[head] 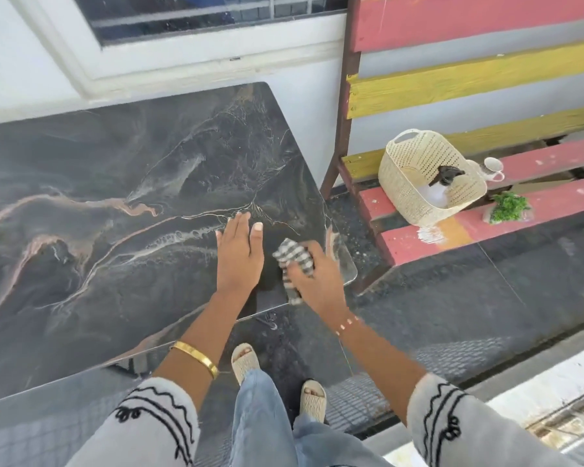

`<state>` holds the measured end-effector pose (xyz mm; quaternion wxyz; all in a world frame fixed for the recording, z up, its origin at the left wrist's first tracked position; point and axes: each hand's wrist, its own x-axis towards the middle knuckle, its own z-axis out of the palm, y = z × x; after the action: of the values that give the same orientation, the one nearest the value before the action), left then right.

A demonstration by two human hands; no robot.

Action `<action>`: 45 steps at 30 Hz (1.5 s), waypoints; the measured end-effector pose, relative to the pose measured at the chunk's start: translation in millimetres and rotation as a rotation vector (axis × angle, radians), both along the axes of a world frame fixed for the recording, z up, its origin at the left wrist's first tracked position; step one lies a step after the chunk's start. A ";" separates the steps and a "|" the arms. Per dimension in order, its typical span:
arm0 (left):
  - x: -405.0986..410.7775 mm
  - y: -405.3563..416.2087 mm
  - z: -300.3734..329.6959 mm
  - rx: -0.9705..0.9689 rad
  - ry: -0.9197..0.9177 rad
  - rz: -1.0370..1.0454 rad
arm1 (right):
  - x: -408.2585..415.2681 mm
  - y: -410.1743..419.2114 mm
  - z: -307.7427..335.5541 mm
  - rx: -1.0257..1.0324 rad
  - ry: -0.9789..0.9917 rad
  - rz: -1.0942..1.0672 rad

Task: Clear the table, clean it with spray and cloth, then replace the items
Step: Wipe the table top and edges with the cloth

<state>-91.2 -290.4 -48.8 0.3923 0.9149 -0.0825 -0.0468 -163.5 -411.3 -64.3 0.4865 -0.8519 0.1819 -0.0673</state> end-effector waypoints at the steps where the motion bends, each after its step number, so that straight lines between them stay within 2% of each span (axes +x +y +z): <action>1: -2.5 5.9 0.5 0.002 0.005 0.022 | 9.5 -0.5 9.0 0.239 0.053 -0.071; 3: -7.9 16.8 1.4 -0.006 -0.002 0.066 | 27.9 -7.6 22.8 0.759 0.138 -0.138; 4: -10.3 21.4 1.7 -0.011 -0.005 0.083 | 36.1 -12.7 21.8 0.952 0.156 -0.156; 5: -12.5 25.2 2.0 -0.013 -0.007 0.096 | 40.4 -16.9 24.9 0.989 0.169 -0.201; 6: -15.3 28.3 2.2 -0.016 -0.009 0.105 | 43.4 -23.8 21.5 0.884 0.173 -0.234; 9: -23.0 33.4 1.4 -0.024 -0.005 0.120 | 41.1 -48.5 15.2 0.105 0.211 -0.217; 11: -25.8 33.1 -0.4 -0.027 0.007 0.116 | 38.3 -59.0 11.6 -0.216 0.195 -0.216; 14: -27.9 29.0 -4.2 -0.013 0.048 0.075 | 35.7 -57.3 11.2 -0.372 -0.027 -0.193; 16: -26.3 27.2 -5.6 0.003 0.064 0.036 | 39.8 -47.1 12.9 -0.431 -0.175 -0.086; 17: -25.2 28.0 -6.5 0.014 0.065 0.024 | 42.3 -41.1 10.7 -0.497 -0.185 0.008; 19: -22.7 29.6 -7.9 0.052 0.053 -0.006 | 45.7 -31.9 2.9 -0.658 -0.016 0.238; 21: -21.8 30.6 -9.8 0.086 0.049 -0.041 | 42.6 -31.2 -11.4 -0.778 0.199 0.382; 27: -24.3 26.0 -16.0 0.131 0.070 -0.119 | 16.6 -34.3 -25.7 -0.715 0.274 0.332; 31: -26.4 39.4 -13.5 0.134 0.063 -0.119 | -4.4 13.6 -32.8 -0.755 0.300 0.019; 33: -27.0 53.1 -12.2 0.146 0.050 -0.099 | -2.6 53.1 -31.9 -0.717 0.354 -0.053; 37: -24.5 78.3 -7.3 0.170 0.054 -0.073 | 5.1 116.4 -27.0 -0.765 0.333 0.096; 39: -24.6 87.4 -4.9 0.179 0.043 -0.037 | 2.3 126.0 -26.4 -0.801 0.295 0.237; 45: -29.7 73.8 -7.3 0.227 0.073 -0.067 | -15.9 77.1 -39.6 -0.867 -0.139 0.713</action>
<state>-120.9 -216.6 -56.1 0.2871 0.9479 -0.0927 -0.1022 -179.4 -334.2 -103.9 0.0954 -0.9761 -0.1940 -0.0234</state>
